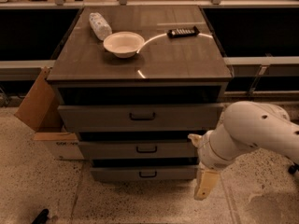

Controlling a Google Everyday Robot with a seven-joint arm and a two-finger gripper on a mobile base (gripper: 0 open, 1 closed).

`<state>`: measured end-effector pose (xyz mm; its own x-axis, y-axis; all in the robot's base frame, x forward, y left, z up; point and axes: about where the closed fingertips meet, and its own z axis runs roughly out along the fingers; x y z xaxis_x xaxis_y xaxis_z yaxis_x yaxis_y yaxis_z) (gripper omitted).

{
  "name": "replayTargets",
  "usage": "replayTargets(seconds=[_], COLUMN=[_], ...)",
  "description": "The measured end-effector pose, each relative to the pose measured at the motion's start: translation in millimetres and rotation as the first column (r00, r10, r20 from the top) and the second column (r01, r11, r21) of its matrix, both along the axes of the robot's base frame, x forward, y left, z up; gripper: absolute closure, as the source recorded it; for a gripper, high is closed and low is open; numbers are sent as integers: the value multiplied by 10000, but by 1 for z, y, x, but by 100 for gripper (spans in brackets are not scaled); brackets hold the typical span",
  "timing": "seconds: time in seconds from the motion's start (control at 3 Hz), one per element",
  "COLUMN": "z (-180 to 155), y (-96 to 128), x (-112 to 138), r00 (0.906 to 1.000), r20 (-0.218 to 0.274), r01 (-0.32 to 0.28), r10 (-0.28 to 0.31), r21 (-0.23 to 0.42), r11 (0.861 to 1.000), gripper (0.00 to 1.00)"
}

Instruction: Open middle drawer

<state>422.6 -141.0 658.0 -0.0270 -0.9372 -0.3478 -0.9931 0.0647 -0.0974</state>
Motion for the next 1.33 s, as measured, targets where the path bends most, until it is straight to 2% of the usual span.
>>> replayTargets(seconds=[0.33, 0.67, 1.0, 1.33], z=[-51, -100, -100, -120], y=[8, 14, 14, 14], x=[20, 34, 34, 44], r00=[9961, 9912, 9912, 9917], r20=[440, 429, 429, 461], r01=[-749, -1229, -1229, -1172], r10=[770, 1250, 1250, 1203], r21=[-483, -477, -477, -647], r11=[9960, 9913, 9913, 9910], gripper=[0, 0, 0, 0])
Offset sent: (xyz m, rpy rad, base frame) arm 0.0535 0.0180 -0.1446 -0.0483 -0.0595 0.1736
